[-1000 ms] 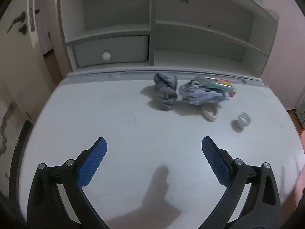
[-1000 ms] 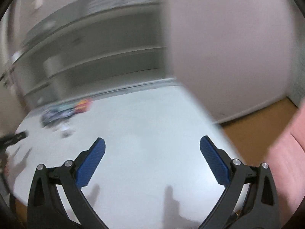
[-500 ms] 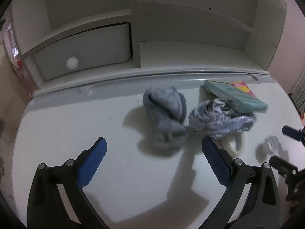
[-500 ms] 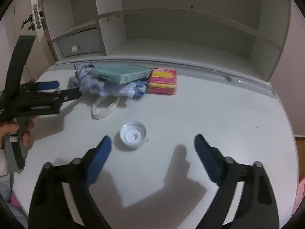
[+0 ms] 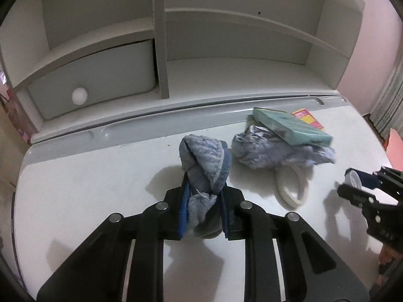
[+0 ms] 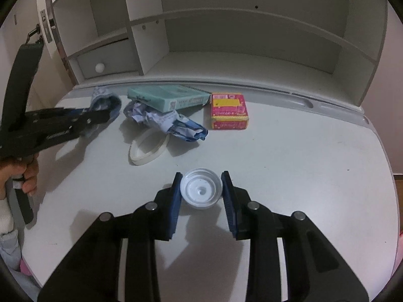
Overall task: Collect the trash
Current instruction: 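Grasp the grey sock with the left tool while the right grasps the white bottle cap, then carry the sock and bottle cap to the black bin and open both tools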
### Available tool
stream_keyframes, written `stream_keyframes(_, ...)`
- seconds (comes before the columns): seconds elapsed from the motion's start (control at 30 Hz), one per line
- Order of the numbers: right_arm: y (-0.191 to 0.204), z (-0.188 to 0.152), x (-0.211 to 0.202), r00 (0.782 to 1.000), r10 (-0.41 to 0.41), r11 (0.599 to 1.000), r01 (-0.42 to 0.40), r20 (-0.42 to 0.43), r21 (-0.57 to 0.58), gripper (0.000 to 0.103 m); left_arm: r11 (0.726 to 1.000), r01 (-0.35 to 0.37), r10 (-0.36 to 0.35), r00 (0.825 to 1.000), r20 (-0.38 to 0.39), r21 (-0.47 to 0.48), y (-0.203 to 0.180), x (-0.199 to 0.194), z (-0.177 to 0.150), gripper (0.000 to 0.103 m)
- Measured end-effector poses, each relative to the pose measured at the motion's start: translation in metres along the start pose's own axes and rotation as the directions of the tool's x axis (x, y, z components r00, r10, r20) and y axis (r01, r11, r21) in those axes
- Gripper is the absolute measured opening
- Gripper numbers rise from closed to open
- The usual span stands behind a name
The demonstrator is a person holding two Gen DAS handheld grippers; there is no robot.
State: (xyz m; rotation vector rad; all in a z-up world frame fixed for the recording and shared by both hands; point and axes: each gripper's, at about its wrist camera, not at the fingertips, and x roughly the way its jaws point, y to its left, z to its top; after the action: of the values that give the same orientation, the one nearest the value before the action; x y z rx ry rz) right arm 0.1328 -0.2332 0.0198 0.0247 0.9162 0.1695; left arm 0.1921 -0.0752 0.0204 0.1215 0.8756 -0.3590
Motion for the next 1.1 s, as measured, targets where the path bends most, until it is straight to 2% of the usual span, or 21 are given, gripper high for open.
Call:
stream_keyframes(0.3, -0.008, -0.016, -0.026, 1.000, -0.002, 1.000, 0.001, 0.027, 0.030, 0.031, 1.000, 0.015, -0.015, 1.000, 0.024, 0.016, -0.008, -0.033, -0.010, 0.020)
stream_keyframes(0.53, -0.029, -0.034, -0.050, 0.998, -0.023, 0.996, 0.018, 0.056, 0.083, 0.031, 0.998, 0.023, -0.025, 0.999, 0.031, 0.055, -0.032, -0.051, -0.014, 0.020)
stream_keyframes(0.67, -0.050, -0.048, -0.068, 0.996, -0.047, 0.993, 0.039, 0.070, 0.113, 0.031, 0.994, 0.059, -0.063, 0.997, 0.041, 0.093, -0.066, -0.056, -0.012, 0.020)
stream_keyframes(0.77, -0.074, -0.064, -0.086, 0.993, -0.080, 0.986, 0.067, 0.083, 0.152, 0.031, 0.981, 0.131, -0.138, 0.990, 0.040, 0.140, -0.104, -0.060, -0.008, 0.020)
stream_keyframes(0.83, -0.095, -0.078, -0.101, 0.990, -0.111, 0.978, 0.093, 0.090, 0.189, 0.031, 0.968, 0.164, -0.174, 0.984, 0.040, 0.190, -0.137, -0.063, -0.007, 0.020)
stream_keyframes(0.93, -0.134, -0.103, -0.129, 0.982, -0.159, 0.956, 0.127, 0.102, 0.265, 0.031, 0.932, 0.235, -0.250, 0.968, 0.021, 0.274, -0.194, -0.066, -0.007, 0.020)
stream_keyframes(1.03, -0.182, -0.136, -0.164, 0.967, -0.229, 0.912, 0.174, 0.110, 0.372, 0.031, 0.865, 0.339, -0.357, 0.934, -0.022, 0.370, -0.262, -0.068, -0.010, 0.020)
stream_keyframes(1.1, -0.219, -0.164, -0.190, 0.954, -0.284, 0.866, 0.209, 0.102, 0.455, 0.031, 0.799, 0.415, -0.431, 0.900, -0.068, 0.435, -0.317, -0.072, -0.018, 0.020)
